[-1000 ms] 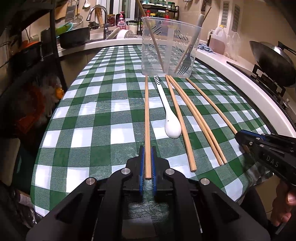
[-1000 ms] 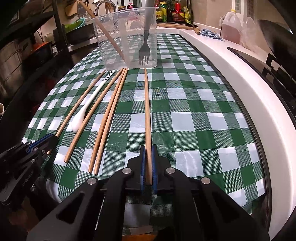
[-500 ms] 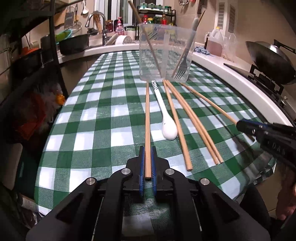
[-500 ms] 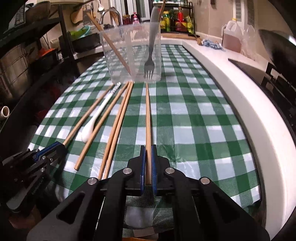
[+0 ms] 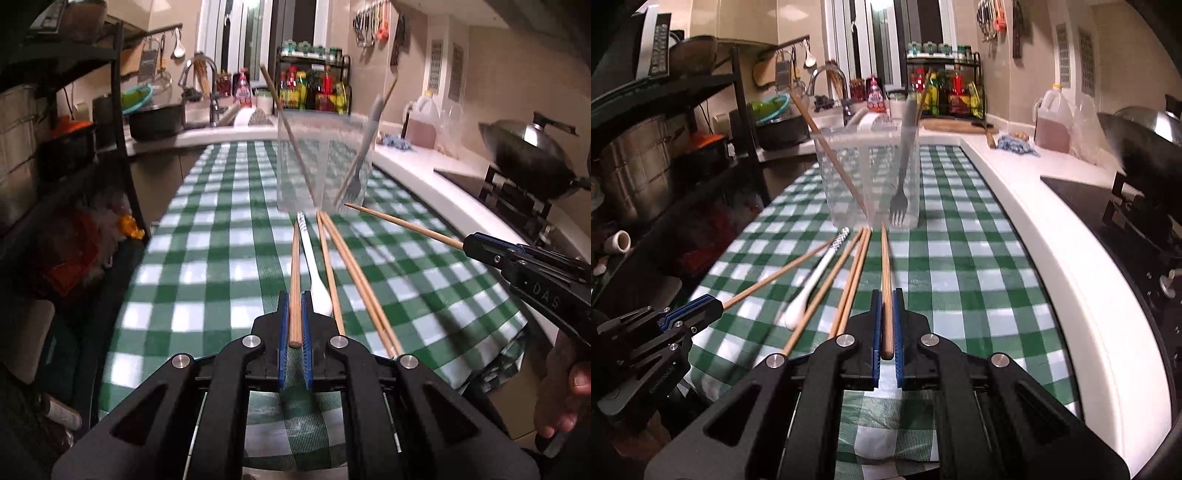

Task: Organize utensils
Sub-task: 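Lift the chopstick in the right tool toward the holder while the left tool carries its chopstick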

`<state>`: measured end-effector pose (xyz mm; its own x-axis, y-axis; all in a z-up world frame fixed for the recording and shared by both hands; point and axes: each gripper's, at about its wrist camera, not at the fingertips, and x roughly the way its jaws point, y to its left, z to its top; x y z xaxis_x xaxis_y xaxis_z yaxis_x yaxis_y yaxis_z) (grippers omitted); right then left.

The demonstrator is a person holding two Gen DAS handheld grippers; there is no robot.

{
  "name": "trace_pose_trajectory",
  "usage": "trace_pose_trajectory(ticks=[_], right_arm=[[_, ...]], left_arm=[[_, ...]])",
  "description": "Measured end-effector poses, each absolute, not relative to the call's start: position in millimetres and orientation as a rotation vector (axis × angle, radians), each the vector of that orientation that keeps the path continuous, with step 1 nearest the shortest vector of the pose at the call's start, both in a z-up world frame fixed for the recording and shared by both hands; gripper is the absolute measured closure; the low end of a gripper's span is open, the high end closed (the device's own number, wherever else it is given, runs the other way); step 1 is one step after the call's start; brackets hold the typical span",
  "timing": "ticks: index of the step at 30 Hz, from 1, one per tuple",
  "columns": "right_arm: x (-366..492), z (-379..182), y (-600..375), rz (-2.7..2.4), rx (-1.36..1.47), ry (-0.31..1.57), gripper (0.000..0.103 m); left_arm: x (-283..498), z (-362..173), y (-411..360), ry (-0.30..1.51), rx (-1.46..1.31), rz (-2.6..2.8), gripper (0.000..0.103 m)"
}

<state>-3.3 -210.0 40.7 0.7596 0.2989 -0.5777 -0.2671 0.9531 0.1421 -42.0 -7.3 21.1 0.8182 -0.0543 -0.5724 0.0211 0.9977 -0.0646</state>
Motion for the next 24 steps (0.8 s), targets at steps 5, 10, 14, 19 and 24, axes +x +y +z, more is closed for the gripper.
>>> trace_pose_trajectory(ticks=[5,10,14,19,24], right_arm=[[-12,75,-215,0.318,0.045,0.547,0.097],[-15,95,-218,0.338,0.041,0.517,0.097],[-15,103,-222,0.357,0.054,0.525,0.097],[-17,111,-226,0.36,0.061,0.515,0.097],[-18,120,-228,0.357,0.062,0.494,0.097]], left_arm=[[-50,49,-5,0.535,-0.032,-0.037,0.096],[-52,70,0,0.485,-0.038,-0.032,0.096],[-51,81,2,0.459,-0.037,-0.033,0.096],[-51,91,1,0.439,-0.044,-0.033,0.096],[-50,98,-1,0.425,-0.037,-0.042,0.096]])
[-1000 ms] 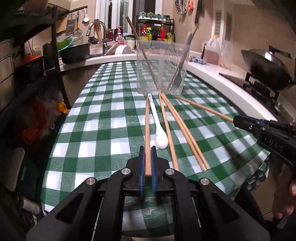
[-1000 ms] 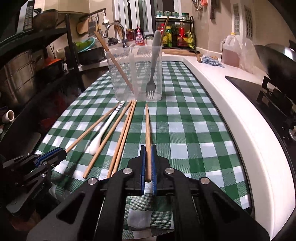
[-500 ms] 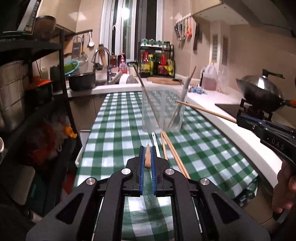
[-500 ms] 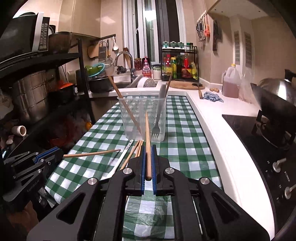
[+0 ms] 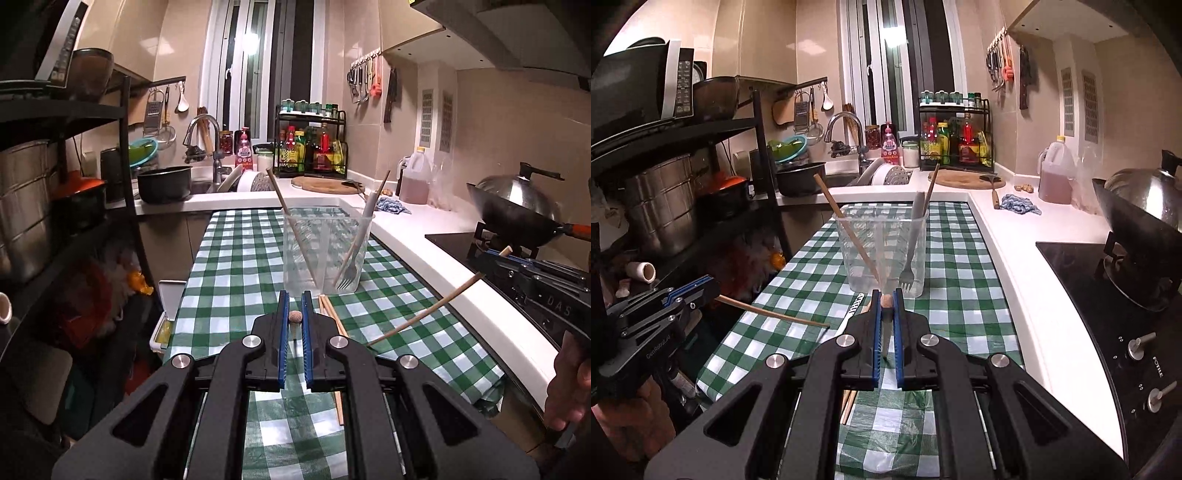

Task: Organize utensils
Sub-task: 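Lift the chopstick in the right tool toward the holder while the left tool carries its chopstick, then lower both chopsticks into the clear holder and open both tools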

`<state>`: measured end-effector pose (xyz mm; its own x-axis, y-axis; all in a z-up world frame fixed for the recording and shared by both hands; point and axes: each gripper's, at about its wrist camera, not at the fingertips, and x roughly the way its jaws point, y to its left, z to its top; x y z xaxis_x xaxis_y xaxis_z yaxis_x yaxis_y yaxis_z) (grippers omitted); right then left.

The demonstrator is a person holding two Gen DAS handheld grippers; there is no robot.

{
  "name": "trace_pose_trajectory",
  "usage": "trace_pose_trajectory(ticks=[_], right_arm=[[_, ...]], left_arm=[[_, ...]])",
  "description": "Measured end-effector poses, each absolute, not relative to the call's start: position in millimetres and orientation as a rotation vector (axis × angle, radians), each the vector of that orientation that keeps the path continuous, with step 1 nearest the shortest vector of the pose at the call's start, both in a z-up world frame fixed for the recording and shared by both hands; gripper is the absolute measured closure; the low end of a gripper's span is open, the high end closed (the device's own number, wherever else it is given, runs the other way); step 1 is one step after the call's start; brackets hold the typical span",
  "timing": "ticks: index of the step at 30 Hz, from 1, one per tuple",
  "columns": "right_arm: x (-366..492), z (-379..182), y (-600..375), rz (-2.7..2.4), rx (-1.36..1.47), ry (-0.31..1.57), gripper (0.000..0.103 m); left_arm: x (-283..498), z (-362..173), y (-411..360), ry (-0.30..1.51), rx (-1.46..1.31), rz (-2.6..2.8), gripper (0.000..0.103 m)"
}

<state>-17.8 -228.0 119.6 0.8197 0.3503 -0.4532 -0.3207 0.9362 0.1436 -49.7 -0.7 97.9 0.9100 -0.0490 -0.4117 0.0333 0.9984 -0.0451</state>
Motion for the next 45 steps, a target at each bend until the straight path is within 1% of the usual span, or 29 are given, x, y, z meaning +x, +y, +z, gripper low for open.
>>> trace_pose_trajectory(ticks=[9,20,29,38,45], right_arm=[[-6,145,-231,0.354,0.068,0.47,0.097],[25,168,-225,0.354,0.051,0.519,0.097],[50,165,-216,0.352,0.036,0.589,0.097],[64,185,-210,0.348,0.015,0.564,0.097],[78,217,-216,0.339,0.03,0.518,0.097]], left_arm=[[-35,118,2,0.425,-0.039,-0.061,0.096],[-12,148,6,0.454,-0.054,-0.083,0.096],[15,150,19,0.507,-0.09,-0.104,0.096],[37,175,33,0.497,-0.114,-0.12,0.096],[55,208,48,0.455,-0.147,-0.146,0.096]])
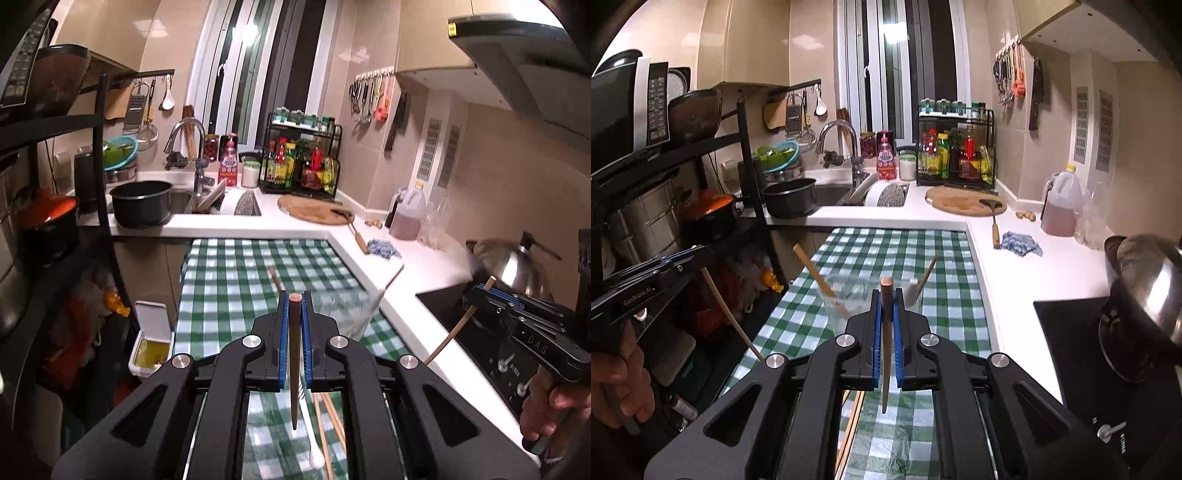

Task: Organize utensils
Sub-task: 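Lower both chopsticks into the clear holder and open both tools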

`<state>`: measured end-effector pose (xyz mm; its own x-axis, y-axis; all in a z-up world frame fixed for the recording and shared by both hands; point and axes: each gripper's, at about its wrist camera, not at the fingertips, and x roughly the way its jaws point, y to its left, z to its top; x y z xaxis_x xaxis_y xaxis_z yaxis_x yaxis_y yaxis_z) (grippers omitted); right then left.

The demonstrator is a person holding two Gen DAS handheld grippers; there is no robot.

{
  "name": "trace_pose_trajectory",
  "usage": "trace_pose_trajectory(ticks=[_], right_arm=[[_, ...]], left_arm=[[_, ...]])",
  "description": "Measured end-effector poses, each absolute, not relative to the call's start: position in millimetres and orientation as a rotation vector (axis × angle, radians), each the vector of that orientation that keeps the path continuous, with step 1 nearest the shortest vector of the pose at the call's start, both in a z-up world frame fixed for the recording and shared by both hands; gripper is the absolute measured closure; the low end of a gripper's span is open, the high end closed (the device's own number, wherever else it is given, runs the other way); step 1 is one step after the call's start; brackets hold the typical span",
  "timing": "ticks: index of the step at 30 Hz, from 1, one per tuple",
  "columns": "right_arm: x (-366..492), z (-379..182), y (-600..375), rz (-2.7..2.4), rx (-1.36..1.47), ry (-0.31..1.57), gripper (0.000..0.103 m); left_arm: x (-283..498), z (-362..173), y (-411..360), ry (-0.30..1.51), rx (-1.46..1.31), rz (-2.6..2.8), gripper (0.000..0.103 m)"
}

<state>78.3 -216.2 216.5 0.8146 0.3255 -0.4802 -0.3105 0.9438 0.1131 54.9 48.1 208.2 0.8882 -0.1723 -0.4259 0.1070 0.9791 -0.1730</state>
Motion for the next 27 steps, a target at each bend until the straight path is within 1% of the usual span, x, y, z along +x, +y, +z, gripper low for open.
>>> trace_pose_trajectory(ticks=[11,15,21,27], right_arm=[[108,278,-222,0.336,0.082,0.387,0.097],[123,288,-219,0.325,0.099,0.341,0.097],[150,281,-210,0.299,0.117,0.318,0.097],[178,254,-200,0.292,0.108,0.351,0.097]], left_arm=[[91,258,60,0.335,-0.237,-0.198,0.096],[109,268,60,0.284,-0.26,-0.201,0.096],[138,256,61,0.256,-0.286,-0.191,0.097],[179,226,60,0.344,-0.296,-0.208,0.096]])
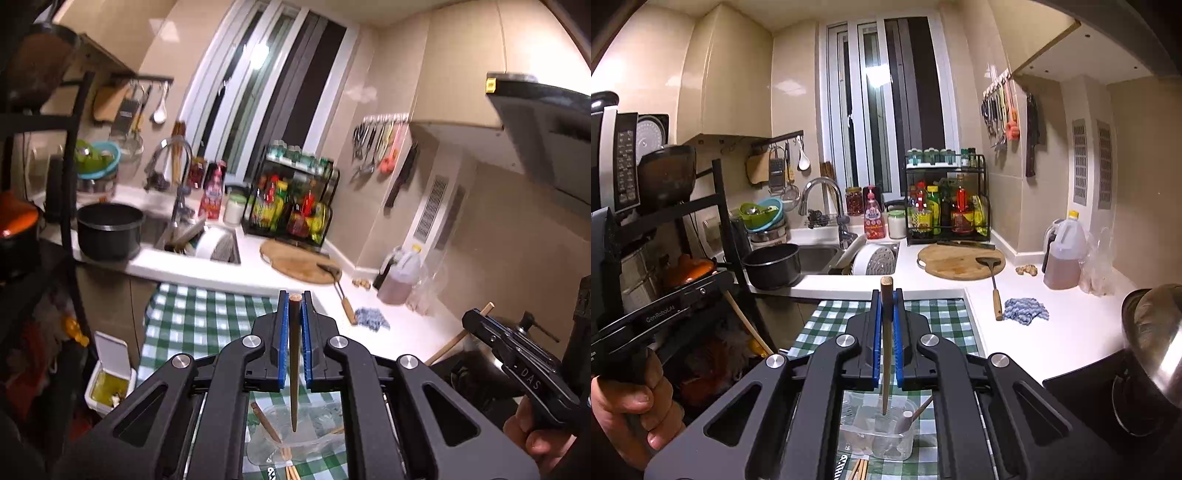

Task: Organize utensils
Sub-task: 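Lower both chopsticks into the clear holder and open both tools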

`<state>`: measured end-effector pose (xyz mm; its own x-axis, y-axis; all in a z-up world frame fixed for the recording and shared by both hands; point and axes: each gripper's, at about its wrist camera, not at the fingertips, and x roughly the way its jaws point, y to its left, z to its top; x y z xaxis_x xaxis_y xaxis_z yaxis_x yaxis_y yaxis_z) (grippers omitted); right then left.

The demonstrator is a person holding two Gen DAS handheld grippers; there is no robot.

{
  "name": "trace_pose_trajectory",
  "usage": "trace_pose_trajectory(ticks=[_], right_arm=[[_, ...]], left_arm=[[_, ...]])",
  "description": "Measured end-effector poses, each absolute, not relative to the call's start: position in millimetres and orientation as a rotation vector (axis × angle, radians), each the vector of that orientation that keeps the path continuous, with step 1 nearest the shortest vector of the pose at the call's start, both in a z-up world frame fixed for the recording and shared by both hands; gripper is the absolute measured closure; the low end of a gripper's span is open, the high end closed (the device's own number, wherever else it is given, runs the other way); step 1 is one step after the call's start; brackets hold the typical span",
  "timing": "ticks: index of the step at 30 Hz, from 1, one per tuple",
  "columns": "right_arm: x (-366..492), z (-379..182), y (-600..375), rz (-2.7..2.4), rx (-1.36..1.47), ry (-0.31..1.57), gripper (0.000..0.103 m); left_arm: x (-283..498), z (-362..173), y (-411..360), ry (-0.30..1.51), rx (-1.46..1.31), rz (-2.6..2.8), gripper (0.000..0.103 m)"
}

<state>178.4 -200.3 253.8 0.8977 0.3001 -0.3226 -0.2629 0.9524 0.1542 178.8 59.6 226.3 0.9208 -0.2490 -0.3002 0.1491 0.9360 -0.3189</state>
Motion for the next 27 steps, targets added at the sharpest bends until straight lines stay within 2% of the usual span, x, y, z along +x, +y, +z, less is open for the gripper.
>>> trace_pose_trajectory(ticks=[14,16,19,23,27], right_arm=[[224,188,-171,0.334,0.069,0.545,0.097],[225,184,-167,0.337,0.051,0.564,0.095],[224,183,-163,0.314,0.022,0.574,0.081],[217,194,-170,0.255,-0.001,0.551,0.072],[200,212,-183,0.212,-0.016,0.488,0.072]], left_arm=[[227,167,22,0.572,-0.176,-0.266,0.096],[231,164,21,0.578,-0.172,-0.267,0.095],[231,167,24,0.567,-0.175,-0.255,0.08],[218,183,35,0.489,-0.211,-0.243,0.08],[194,201,44,0.392,-0.223,-0.221,0.08]])
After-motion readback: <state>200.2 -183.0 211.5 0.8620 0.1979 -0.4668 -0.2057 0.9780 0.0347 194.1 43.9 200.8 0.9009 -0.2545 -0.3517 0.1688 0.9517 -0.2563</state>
